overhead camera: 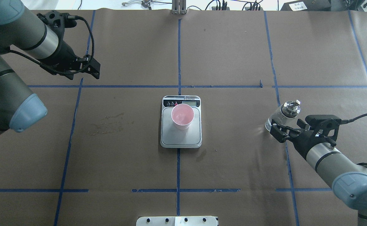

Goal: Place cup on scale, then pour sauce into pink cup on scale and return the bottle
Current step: 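Bring the right gripper around the glass sauce bottle and close it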

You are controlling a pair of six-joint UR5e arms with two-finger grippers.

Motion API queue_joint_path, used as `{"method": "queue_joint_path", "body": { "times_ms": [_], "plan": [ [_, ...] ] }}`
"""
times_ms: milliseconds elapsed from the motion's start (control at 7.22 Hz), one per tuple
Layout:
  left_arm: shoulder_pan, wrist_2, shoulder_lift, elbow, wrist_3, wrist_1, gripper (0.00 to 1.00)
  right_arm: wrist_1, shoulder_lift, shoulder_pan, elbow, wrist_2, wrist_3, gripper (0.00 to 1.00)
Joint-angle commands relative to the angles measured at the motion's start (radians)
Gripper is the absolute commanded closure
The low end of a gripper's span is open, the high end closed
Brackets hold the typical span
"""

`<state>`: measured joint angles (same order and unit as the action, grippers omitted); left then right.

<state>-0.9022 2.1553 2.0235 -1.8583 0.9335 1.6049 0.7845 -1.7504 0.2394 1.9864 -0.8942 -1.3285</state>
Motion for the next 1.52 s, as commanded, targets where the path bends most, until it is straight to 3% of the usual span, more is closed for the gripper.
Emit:
{"method": "queue_joint_path", "body": {
  "times_ms": [0,277,831,1108,1385],
  "plan": [
    [0.000,-0.002,0.003,0.001,0.002,0.000,0.09,-0.008,-0.001,-0.057,-0.038,0.136,0.009,0.00],
    [0.002,-0.002,0.006,0.002,0.010,0.000,0.09,-0.011,0.009,-0.090,-0.092,0.228,0.011,0.00],
    [0.005,-0.002,0.009,0.004,0.011,0.000,0.08,-0.016,0.032,-0.091,-0.115,0.230,0.011,0.00],
    [0.005,-0.002,0.009,-0.001,0.011,0.000,0.08,-0.149,0.041,-0.092,-0.181,0.228,0.087,0.00],
    [0.005,-0.002,0.009,-0.001,0.013,0.000,0.08,-0.174,0.072,-0.085,-0.195,0.227,0.133,0.00]
  ]
}}
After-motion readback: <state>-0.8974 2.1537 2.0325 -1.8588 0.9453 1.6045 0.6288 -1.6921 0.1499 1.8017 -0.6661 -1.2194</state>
